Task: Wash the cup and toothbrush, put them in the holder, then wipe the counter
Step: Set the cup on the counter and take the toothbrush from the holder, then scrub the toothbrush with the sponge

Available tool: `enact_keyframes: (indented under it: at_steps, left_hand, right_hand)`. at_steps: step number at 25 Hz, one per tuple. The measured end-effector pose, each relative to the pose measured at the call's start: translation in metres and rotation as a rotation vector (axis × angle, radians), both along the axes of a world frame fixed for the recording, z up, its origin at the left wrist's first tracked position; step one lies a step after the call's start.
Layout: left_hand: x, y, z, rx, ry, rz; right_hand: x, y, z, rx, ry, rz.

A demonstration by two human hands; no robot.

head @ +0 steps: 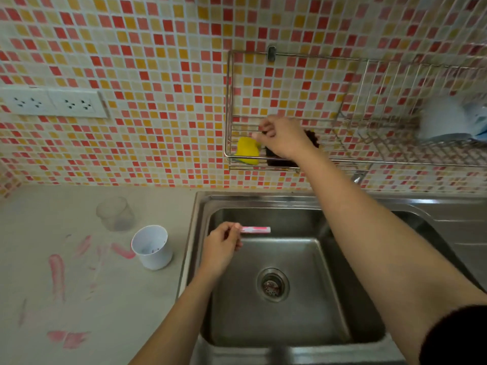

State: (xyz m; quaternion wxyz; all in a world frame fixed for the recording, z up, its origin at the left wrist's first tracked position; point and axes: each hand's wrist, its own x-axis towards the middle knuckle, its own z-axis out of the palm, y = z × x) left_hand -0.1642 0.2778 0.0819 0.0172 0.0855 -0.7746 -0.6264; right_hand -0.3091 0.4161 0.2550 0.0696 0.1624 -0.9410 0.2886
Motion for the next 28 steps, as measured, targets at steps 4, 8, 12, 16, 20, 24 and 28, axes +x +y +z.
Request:
enact_keyframes:
  at_steps: [4,8,12,16,20,24,28]
  left_hand:
    - [0.006,0.006,-0.002,0.002,0.0,0.095]
    - [0.012,0.003,-0.011,-0.02,-0.035,0.178]
    - [0.017,0.006,-0.012,-0.021,-0.047,0.218]
    - [0.023,0.019,-0.013,-0.008,-0.042,0.216]
    - [0.024,0.041,-0.015,-0.071,-0.022,0.177]
    - [0.023,0.059,-0.025,-0.09,-0.017,0.143]
    - [0.022,0.076,-0.031,-0.099,-0.038,0.072]
  right_hand:
    - [-0.031,-0.015,-0.003,0.396,-0.179,0.333]
    - [-0.046,-0.024,-0.004,0.536,-0.151,0.373]
    - [-0.051,-0.02,-0.004,0.537,-0.071,0.434]
    - [-0.035,0.006,-0.004,0.316,0.041,0.316]
    - [0.017,0.055,-0.026,-0.183,0.382,0.197]
    - [0.088,0.1,-0.088,-0.508,0.497,0.075]
    - [0.141,0.128,-0.173,-0.412,-0.041,0.117]
